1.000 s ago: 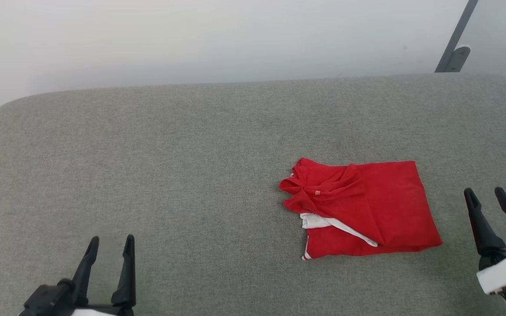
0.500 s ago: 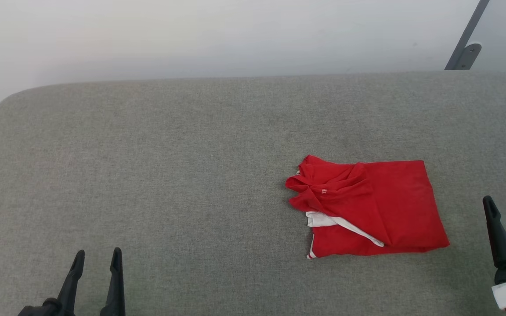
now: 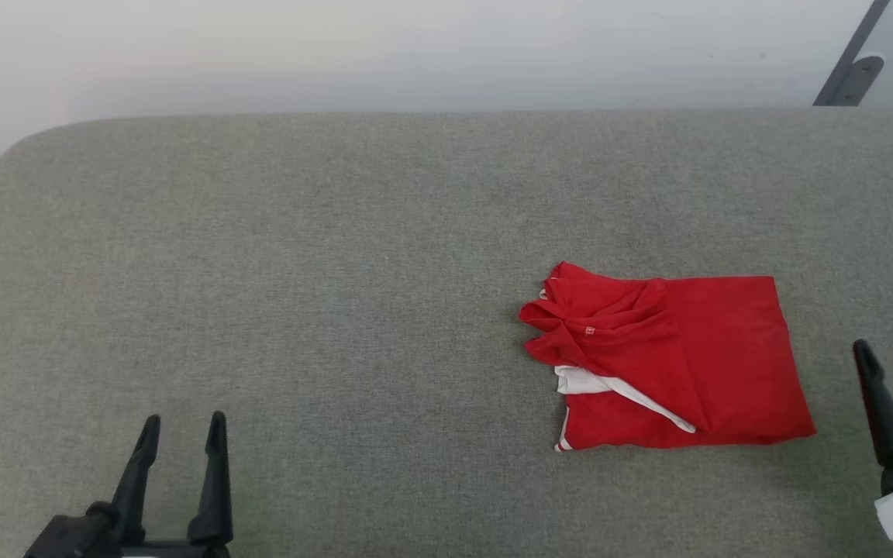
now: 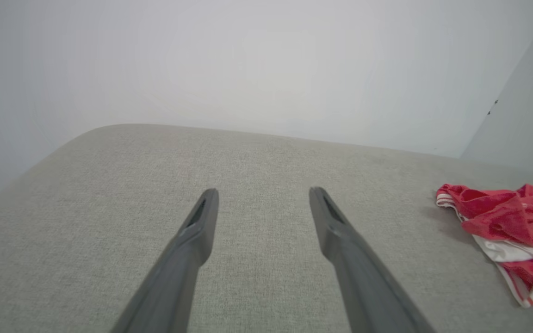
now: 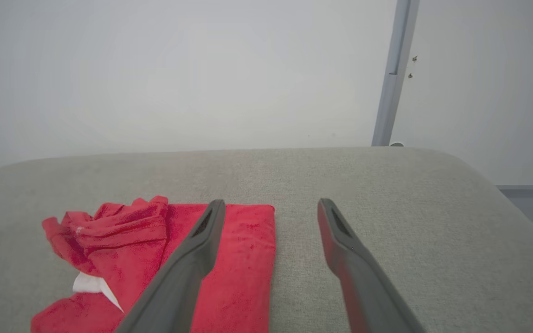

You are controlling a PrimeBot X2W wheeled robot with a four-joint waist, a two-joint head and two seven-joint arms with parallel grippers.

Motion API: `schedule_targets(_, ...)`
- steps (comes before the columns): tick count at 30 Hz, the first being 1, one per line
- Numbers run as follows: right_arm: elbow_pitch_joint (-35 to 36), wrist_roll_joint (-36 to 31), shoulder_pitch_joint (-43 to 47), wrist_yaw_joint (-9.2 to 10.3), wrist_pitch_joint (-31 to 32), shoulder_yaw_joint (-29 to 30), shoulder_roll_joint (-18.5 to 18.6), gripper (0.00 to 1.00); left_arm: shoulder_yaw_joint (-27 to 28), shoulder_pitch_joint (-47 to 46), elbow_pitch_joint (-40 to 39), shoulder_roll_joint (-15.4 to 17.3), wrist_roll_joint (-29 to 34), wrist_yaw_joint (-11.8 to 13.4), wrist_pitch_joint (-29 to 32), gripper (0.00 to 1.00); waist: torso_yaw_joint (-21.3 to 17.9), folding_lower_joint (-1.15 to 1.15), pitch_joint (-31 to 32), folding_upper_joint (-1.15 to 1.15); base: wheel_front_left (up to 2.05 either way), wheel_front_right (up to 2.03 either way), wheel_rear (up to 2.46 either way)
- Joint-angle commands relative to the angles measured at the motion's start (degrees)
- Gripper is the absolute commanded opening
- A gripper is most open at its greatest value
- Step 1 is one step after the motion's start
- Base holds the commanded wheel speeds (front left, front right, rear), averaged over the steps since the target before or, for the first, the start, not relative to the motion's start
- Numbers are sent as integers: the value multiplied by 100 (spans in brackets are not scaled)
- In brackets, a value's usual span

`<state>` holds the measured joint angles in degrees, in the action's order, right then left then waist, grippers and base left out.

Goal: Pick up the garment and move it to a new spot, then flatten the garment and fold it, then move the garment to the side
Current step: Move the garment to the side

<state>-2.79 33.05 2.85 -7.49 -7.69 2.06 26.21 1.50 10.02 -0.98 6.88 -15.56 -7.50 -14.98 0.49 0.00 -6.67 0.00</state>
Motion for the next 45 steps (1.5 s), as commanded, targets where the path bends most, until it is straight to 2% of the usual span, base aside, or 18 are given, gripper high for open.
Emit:
schedule_targets(1, -45, -206, -113, 0, 197, -103, 151, 100, -52, -163, 44, -11, 84, 6, -29, 100, 39, 0, 29, 0, 0, 0, 0)
schedule_targets(7, -215, -390, -617, 0, 885, -537, 583, 100, -190, -549, 95, 48, 42, 6, -28, 100, 67, 0, -126, 0, 0, 0, 0)
schedule_targets(10, -428, -241, -1019, 1, 1354, -804, 822, 100, -302, -769, 161, 91, 32, 6, -28, 100, 94, 0, -253, 0, 0, 0, 0)
schedule_targets(22, -1049, 1183, -2440, 1, 3930, -2213, 1646, 100, -719, -1844, 329, 33, -17, 6, -29, 100, 318, 0, -1200, 0, 0, 0, 0)
schedule_targets(25, -1110, 1427, -2590, 0, 4328, -2477, 1711, 100, -806, -2073, 351, 9, -39, 6, -28, 100, 372, 0, -1416, 0, 0, 0, 0)
schedule_targets(30, -1270, 1627, -2619, 3, 4506, -2762, 1584, 100, -924, -2306, 426, 18, -60, 6, -28, 100, 441, 0, -1665, 0, 0, 0, 0)
schedule_targets(31, -1256, 1657, -2586, 3, 4538, -2866, 1579, 52, -944, -2341, 441, 20, -66, 6, -29, 100, 445, 0, -1698, 0, 0, 0, 0)
schedule_targets(32, -1263, 1692, -2547, 2, 4573, -2951, 1573, 17, -954, -2369, 458, 22, -66, 6, -28, 100, 442, 0, -1715, 0, 0, 0, 0)
schedule_targets(33, -1296, 1715, -2530, 3, 4584, -2995, 1569, 0, -961, -2395, 478, 36, -66, 6, -28, 100, 431, 0, -1732, 0, 0, 0, 0)
schedule_targets(38, -1295, 1869, -2558, 17, 4200, -2767, 1524, 0, -940, -2395, 548, 123, -39, 6, -28, 100, 268, 0, -1663, 0, 0, 0, 0)
schedule_targets(45, -1099, 1875, -2574, 21, 3510, -2225, 1818, 0, -961, -2381, 529, 300, -30, 6, -28, 100, -118, 0, -1605, 0, 0, 0, 0)
